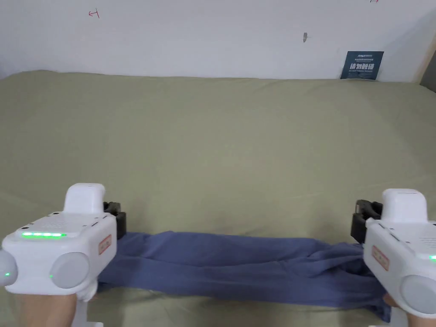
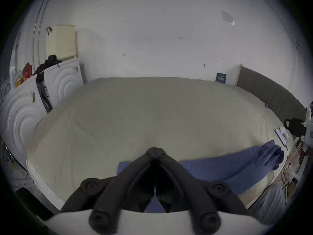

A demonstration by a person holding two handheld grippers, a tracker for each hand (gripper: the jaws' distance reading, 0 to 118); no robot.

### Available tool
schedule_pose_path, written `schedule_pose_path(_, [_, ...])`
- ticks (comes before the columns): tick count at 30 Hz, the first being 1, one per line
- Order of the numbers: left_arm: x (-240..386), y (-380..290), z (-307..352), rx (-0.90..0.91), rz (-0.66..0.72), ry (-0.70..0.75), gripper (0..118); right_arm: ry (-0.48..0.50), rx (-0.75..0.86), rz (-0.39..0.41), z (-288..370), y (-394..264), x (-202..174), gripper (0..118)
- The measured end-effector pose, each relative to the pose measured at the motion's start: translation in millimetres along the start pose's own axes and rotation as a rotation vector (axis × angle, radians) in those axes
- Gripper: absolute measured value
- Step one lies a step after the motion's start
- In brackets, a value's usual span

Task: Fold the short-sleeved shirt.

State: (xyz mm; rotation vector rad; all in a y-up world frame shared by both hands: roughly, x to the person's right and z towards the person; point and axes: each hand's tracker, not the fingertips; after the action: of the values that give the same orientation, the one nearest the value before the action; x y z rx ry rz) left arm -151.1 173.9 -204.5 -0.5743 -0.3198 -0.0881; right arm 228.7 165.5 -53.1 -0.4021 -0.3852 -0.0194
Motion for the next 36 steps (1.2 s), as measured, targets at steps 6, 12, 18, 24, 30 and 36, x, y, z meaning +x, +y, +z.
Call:
schedule_pose_path(6, [8.7,2.7,-0.3,0.01,0.081,-0.075,0,-0.014,0.115,-0.005,8.0,5.9,-51.3,1])
schedule_pose_path(12, [-62.0,10.5,-27.9,-0.206,0.339,-0.306,0,-0.047,0.238,0.071,20.7,9.5,-89.4,1])
schedule_pose_path(18, [-148.6,5.9,-71.4,-0.477,0.51,-0.549,0,-0.032,0.273,0.118,25.8,8.5,-116.8,1])
schedule_pose_path(24, [-199.4,-2.2,-96.0,-0.588,0.5,-0.566,0,0.026,0.228,0.093,18.1,3.5,-125.3,1])
schedule_pose_path(30, [-211.8,-13.7,-107.4,-0.617,0.484,-0.584,69,0.053,0.175,0.052,9.7,0.4,-126.0,1])
schedule_pose_path(36, [-205.2,-39.5,-126.7,-0.678,0.528,-0.624,112,0.035,0.162,0.055,5.9,2.0,-123.9,1])
